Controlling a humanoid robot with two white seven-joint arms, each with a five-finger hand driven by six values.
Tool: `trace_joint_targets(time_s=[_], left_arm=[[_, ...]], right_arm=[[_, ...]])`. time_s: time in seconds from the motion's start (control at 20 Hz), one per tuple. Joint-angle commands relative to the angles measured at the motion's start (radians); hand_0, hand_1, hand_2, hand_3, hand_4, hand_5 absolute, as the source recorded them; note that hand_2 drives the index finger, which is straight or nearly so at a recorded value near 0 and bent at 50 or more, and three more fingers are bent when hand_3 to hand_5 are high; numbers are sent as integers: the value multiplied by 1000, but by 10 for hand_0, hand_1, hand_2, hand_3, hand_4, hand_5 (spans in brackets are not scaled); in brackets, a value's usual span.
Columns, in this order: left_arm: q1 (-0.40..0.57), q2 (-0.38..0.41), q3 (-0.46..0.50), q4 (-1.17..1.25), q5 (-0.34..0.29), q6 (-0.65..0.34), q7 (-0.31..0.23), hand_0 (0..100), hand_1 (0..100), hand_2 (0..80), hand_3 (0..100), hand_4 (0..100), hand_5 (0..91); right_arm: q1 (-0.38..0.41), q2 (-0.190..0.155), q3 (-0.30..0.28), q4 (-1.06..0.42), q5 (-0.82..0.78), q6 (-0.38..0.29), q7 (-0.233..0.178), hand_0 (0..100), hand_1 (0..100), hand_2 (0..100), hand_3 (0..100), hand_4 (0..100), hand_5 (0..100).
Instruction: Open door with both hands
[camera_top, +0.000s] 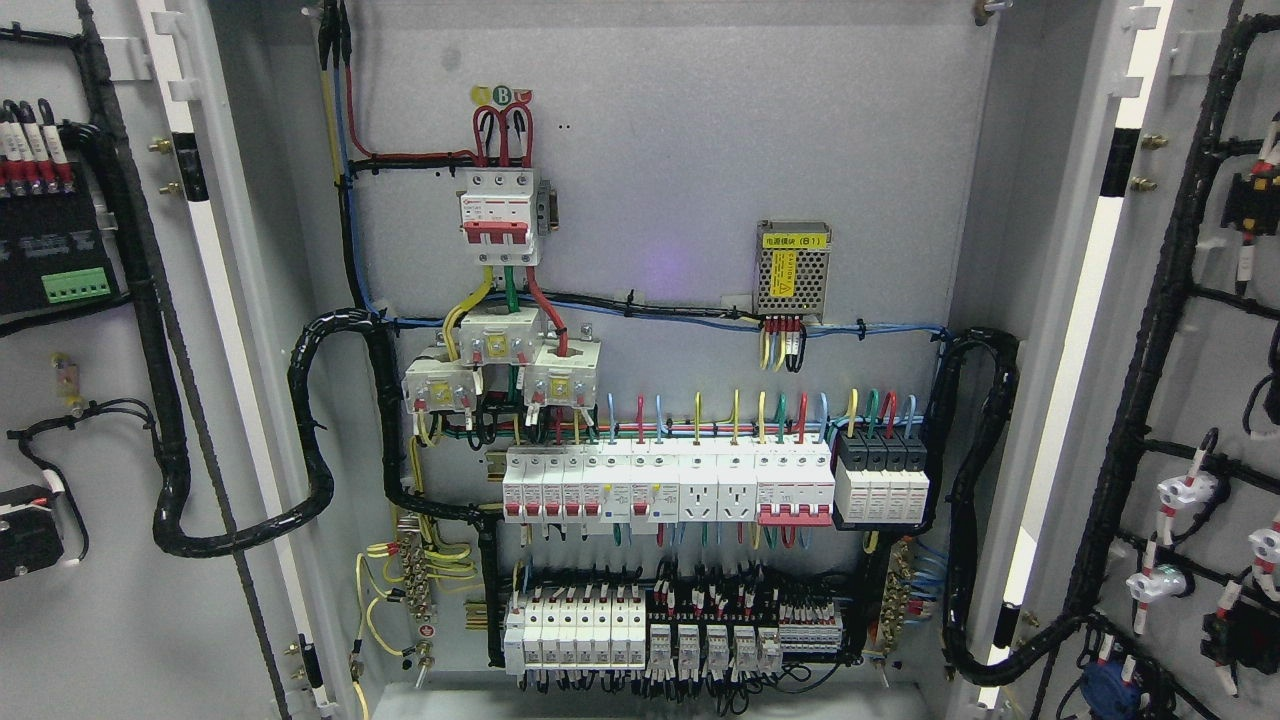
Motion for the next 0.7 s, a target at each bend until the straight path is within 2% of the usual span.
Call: trace_joint_targets(time_s=[0.0, 0.1, 0.3, 0.65], left_arm=[[-1, -38, 1, 63, -4, 13, -1, 120, 389, 0, 0, 0, 0], [-1, -38, 0, 62, -10, 14, -1, 120, 389, 0, 0, 0, 0], [-3, -38, 0, 47, -63, 14, -1, 120, 389, 0, 0, 0, 0], [-3, -38, 7, 38, -56, 5, -6, 120, 389, 0, 0, 0, 0]], right_arm=[[7, 40, -3, 13, 28, -1, 2, 120, 389, 0, 0, 0, 0], [12, 40, -3, 11, 46, -3, 2, 120, 389, 0, 0, 0, 0], [12, 40, -1, 11, 48, -3, 2, 120, 389, 0, 0, 0, 0], [12, 46, 20, 7, 49, -3, 2, 120, 389, 0, 0, 0, 0]])
